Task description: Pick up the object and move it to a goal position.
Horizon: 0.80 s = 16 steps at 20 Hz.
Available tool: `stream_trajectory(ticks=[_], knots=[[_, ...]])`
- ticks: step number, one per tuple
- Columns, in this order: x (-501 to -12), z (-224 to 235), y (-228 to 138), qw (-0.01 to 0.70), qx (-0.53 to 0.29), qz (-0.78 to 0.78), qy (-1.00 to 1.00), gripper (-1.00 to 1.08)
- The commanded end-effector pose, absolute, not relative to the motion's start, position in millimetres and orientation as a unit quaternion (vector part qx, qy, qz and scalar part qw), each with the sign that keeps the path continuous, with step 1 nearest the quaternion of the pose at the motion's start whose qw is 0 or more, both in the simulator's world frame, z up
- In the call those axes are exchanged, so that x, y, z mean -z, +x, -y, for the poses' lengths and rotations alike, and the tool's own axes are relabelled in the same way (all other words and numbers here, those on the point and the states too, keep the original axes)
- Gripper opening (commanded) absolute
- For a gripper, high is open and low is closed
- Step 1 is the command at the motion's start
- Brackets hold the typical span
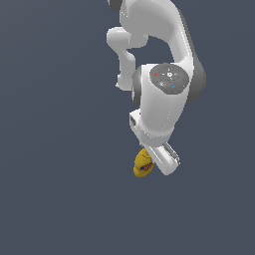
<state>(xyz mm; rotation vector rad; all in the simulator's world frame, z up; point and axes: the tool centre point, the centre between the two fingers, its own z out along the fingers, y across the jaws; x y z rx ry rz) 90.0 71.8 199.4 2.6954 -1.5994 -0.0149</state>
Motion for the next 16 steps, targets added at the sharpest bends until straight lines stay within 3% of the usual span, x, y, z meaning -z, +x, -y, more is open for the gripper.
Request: stream_trajectory(ticks=[1,16], knots=[[-225,-73,90,0.000,0.000,0.510,0.860,-1.00],[-381,-80,73,0.000,0.000,0.510,0.860,-1.00]])
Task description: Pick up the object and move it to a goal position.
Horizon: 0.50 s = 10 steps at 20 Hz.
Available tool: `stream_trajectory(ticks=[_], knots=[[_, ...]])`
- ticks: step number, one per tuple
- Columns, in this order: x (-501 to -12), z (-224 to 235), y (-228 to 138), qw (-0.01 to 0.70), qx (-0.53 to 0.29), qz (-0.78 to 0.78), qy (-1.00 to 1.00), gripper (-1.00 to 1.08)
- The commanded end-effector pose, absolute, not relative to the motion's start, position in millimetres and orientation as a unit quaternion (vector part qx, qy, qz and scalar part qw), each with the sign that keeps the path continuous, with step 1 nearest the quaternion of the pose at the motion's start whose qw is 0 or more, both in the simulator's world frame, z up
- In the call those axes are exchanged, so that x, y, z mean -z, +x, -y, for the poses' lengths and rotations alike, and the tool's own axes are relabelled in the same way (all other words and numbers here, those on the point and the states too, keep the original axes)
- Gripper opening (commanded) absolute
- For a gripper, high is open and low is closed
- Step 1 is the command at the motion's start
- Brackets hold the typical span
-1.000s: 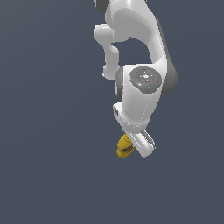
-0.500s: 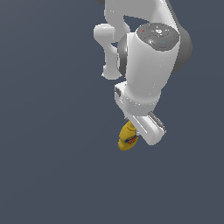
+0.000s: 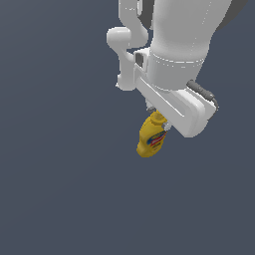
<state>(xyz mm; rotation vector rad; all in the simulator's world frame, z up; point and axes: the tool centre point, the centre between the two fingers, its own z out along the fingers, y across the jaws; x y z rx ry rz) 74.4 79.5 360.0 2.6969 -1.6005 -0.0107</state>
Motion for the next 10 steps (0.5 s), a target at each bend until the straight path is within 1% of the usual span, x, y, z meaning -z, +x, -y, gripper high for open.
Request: stream_trajectory(ticks=[1,5,10], knots=[[-391,-81,72,0.000,0.000,0.510,0.860,-1.00],[-422,-82,70,0.000,0.000,0.510,0.860,-1.00],[-448,-84,69,0.000,0.000,0.510,0.860,-1.00]])
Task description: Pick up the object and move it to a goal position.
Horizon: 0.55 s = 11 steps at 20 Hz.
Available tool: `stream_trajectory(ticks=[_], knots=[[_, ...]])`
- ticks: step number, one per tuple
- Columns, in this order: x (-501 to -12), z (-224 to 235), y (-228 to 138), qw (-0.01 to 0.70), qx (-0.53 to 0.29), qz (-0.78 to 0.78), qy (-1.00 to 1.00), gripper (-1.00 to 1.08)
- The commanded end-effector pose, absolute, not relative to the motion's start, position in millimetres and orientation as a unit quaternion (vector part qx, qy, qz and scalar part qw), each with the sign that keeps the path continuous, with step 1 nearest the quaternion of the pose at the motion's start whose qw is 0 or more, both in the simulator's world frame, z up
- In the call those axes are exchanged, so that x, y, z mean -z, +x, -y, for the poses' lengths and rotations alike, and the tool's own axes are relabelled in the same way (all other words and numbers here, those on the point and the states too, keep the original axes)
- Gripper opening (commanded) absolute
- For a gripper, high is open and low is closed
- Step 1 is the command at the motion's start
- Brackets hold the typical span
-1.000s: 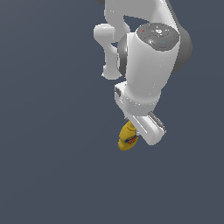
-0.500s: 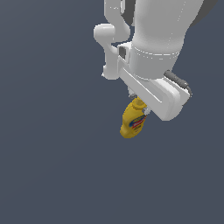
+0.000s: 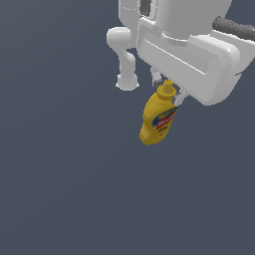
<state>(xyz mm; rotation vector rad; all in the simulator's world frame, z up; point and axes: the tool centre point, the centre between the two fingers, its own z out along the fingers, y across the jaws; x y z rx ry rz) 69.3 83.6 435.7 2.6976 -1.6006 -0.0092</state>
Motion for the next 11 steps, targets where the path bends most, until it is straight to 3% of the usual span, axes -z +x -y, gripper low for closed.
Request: stream_trajectory(ticks=[1,11], knots=[[-451,-84,69,0.000,0.000,0.510,0.860,-1.00],[-465,-85,69,0.000,0.000,0.510,0.860,-1.00]])
